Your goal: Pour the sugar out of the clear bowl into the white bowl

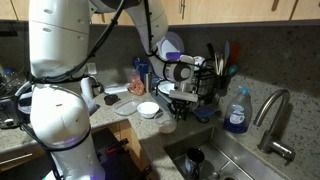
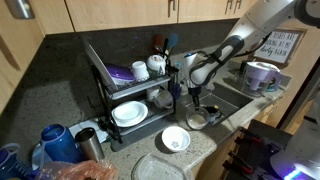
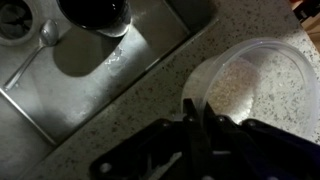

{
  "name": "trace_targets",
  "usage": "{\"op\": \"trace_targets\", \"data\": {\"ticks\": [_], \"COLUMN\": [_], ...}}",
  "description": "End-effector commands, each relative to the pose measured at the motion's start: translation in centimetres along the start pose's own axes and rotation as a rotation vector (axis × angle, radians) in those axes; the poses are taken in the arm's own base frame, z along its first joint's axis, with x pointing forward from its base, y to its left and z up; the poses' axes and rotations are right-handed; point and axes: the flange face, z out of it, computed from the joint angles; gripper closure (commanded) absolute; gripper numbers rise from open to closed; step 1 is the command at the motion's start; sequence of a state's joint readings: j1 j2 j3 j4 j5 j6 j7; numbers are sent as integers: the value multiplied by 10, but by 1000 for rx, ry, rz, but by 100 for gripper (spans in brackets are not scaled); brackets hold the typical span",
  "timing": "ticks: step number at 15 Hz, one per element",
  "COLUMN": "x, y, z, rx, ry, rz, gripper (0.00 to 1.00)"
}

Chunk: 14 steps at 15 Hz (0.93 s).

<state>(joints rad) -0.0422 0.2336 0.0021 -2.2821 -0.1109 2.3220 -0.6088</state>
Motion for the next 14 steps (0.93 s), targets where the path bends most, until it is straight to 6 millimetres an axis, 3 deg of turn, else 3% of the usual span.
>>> {"op": "trace_targets", "data": {"ticks": [1,8,14], "x": [-14,-8,25], "y": [-12,-52,-106], "z": [-43,-94,-117], "rx": [-27,-2,-40], "ry": [-11,25,111], "rz": [66,172,193], "gripper": [98,98,98]}}
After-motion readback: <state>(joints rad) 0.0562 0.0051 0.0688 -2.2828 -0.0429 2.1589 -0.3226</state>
